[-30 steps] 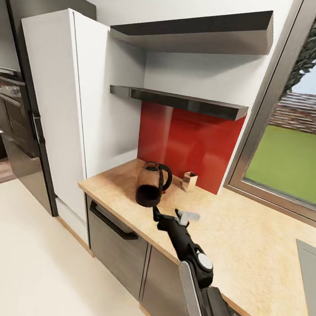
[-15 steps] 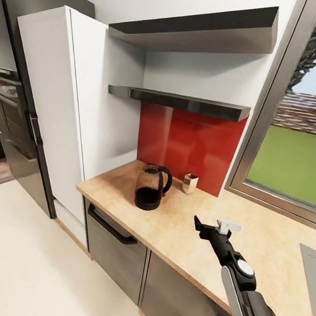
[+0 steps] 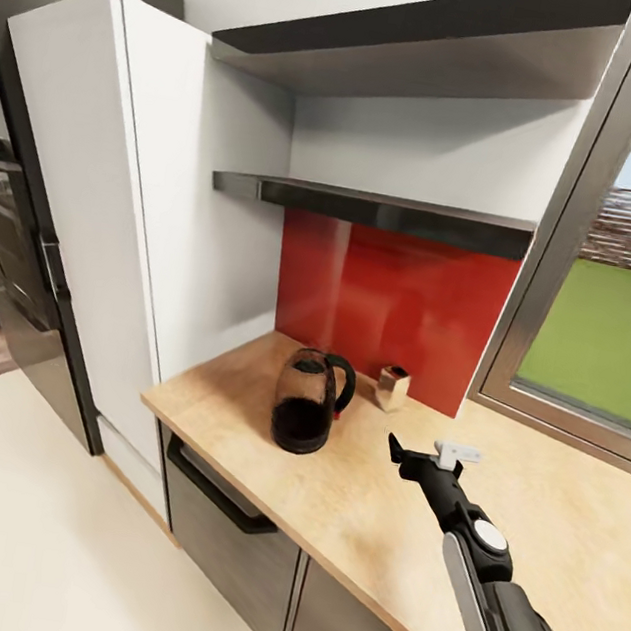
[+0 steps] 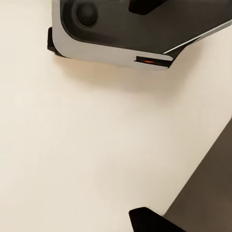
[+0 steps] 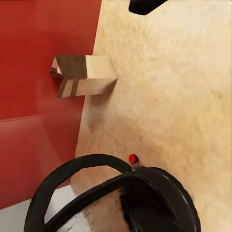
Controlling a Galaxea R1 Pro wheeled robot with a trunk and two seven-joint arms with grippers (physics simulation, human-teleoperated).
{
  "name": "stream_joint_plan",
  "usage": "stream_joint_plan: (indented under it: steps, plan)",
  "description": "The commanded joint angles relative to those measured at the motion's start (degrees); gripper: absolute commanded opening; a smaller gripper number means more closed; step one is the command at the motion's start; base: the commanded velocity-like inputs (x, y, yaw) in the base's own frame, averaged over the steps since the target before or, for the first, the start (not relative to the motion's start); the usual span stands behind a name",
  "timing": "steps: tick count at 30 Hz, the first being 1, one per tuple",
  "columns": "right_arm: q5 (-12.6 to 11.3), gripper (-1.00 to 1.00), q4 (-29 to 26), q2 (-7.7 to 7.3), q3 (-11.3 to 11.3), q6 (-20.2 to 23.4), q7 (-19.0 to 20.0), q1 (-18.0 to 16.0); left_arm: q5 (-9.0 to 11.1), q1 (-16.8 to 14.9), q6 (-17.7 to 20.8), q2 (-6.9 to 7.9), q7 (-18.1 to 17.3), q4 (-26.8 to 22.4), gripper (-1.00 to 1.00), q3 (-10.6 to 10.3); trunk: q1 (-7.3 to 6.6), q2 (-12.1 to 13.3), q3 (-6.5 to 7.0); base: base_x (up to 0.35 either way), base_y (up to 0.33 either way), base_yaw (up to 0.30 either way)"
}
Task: Set up a coffee station on the kitchen countertop: keep the coffee maker on the countertop, move the bottle of coffee from the kitchen shelf to the counter next to the coffee maker, place a paper coffee filter on top of the coffee maker, put the saucer next to the coffee maker with the coffee cup on the saucer, and place the electric kettle next to the coffee maker.
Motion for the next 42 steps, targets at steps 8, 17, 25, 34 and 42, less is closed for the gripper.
stream_joint_plan:
  steps: [8, 17, 25, 34, 42]
  plan:
    - [3.79, 1.00, 1.10, 0.22, 0.09, 0.25, -0.02, -0.05, 0.10, -0.05, -0.22, -0.11, -0.27, 0.06, 1.00, 0.31, 0.07, -0.12, -0.13, 0.325, 0.122, 0.000]
    - [5.66, 1.00, 2.16, 0.40, 0.09, 0.19, 0.02, -0.05, 0.02, -0.05, -0.43, -0.10, -0.28, -0.10, 1.00, 0.31, 0.07, -0.12, -0.13, 0.214, 0.182, 0.000]
    - [5.67, 1.00, 2.20, 0.62, 0.15, 0.16, -0.06, -0.05, 0.02, -0.05, -0.43, -0.01, -0.29, -0.11, 1.00, 0.33, 0.07, -0.12, -0.13, 0.005, 0.053, -0.151]
    - [5.69, 1.00, 2.84, 0.67, 0.22, 0.11, -0.06, -0.05, 0.02, -0.05, -0.36, -0.32, -0.28, -0.11, 1.00, 0.33, 0.07, -0.12, -0.13, 0.080, 0.078, -0.010]
    - [5.69, 1.00, 2.97, 0.67, 0.12, 0.10, -0.15, -0.05, 0.02, -0.05, -0.46, -0.33, -0.28, -0.11, 1.00, 0.31, 0.07, -0.12, -0.13, 0.225, 0.188, 0.000]
